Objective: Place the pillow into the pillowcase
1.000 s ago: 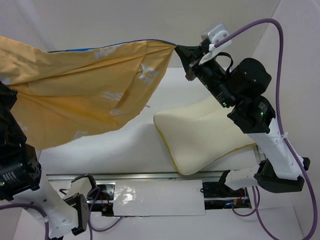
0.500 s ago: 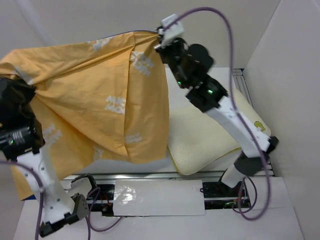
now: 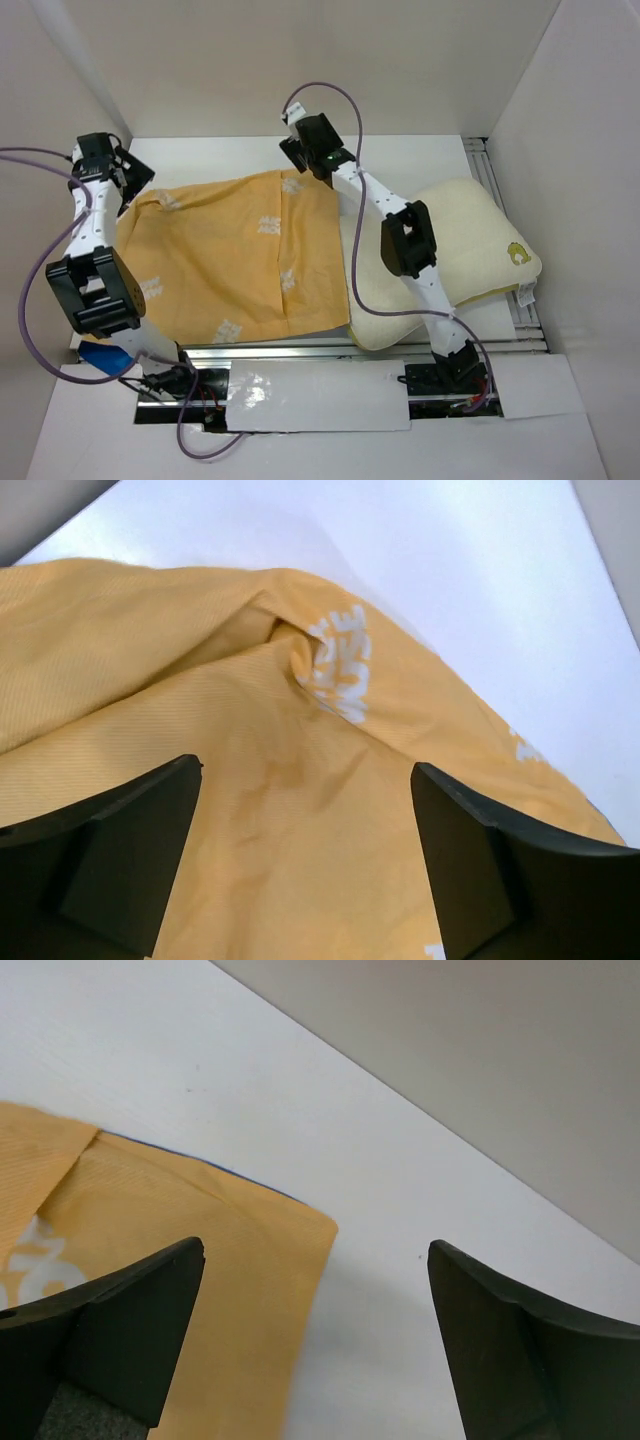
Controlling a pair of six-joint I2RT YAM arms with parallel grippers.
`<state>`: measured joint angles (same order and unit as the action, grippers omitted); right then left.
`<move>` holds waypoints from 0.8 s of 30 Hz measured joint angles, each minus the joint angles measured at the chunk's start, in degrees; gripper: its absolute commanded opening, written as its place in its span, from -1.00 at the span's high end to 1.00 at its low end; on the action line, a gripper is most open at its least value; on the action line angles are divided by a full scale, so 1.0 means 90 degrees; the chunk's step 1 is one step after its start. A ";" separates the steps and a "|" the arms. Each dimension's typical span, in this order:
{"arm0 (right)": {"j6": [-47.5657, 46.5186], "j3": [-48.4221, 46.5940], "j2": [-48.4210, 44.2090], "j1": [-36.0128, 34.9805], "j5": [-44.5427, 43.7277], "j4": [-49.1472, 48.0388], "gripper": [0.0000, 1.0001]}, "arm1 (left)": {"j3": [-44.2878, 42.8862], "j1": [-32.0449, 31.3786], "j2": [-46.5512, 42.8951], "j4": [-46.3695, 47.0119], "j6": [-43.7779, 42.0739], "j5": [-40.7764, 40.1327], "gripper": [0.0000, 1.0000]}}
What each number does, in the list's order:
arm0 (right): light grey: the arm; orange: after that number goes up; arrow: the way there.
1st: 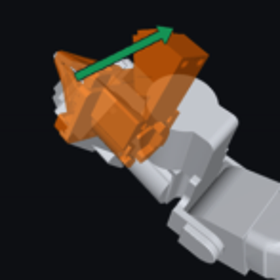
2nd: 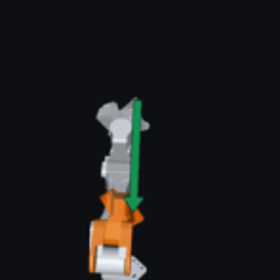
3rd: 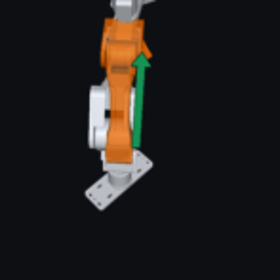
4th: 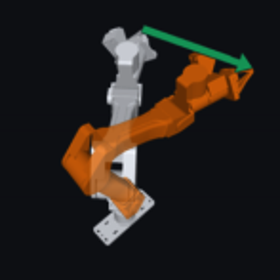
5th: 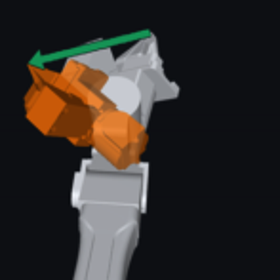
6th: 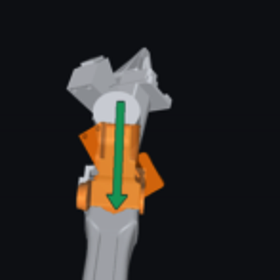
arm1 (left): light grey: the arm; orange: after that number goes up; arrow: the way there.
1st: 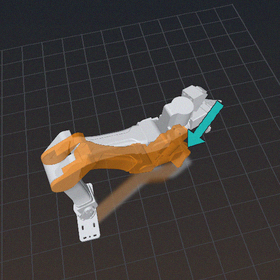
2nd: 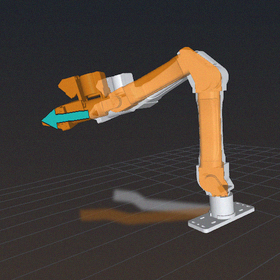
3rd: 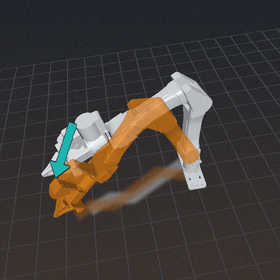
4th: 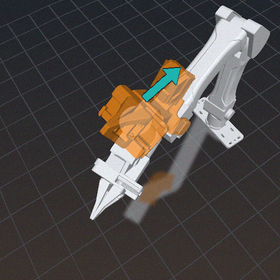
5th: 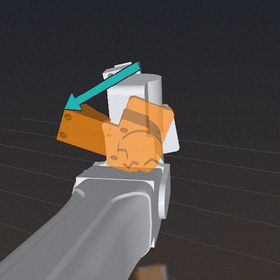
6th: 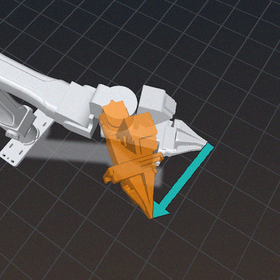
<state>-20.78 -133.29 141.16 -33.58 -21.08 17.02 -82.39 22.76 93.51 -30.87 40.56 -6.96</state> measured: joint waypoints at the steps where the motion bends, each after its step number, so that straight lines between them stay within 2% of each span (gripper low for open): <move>1: 0.0044 0.0192 -0.0083 0.0032 -0.0058 -0.0049 -1.00 | -0.0197 -0.0131 0.0119 0.0002 -0.0049 -0.0061 -1.00; 6: 0.0466 0.1474 -0.1183 0.0163 -0.0002 -0.0027 -1.00 | -0.0673 -0.0971 0.0119 0.0036 -0.0374 -0.0270 -1.00; 11: 0.1350 0.3364 -0.3230 0.0425 0.0442 -0.0036 -1.00 | -0.0396 -0.2300 -0.0206 0.0090 -0.0661 -0.0432 -0.97; 15: 0.2266 0.5384 -0.5064 0.0697 0.0605 0.0041 -1.00 | 0.0908 -0.3534 -0.0959 0.0391 -0.0634 -0.0289 -0.84; 17: 0.2752 0.6261 -0.5727 0.0770 0.0641 0.0214 -1.00 | 0.1637 -0.3997 -0.1260 0.0503 -0.0590 -0.0187 -0.83; 20: 0.3364 0.7186 -0.6312 0.0743 0.0784 0.0617 -1.00 | 0.2506 -0.4498 -0.1428 0.0651 -0.0423 -0.0092 -0.75; 24: 0.3852 0.7927 -0.6917 0.0661 0.0906 0.1078 -1.00 | 0.3053 -0.5110 -0.1455 0.0862 -0.0291 -0.0056 -0.69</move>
<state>13.89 -61.95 78.91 -27.64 -12.93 26.72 -54.92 -23.22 80.42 -23.11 37.93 -7.46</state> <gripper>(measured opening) 0.999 0.850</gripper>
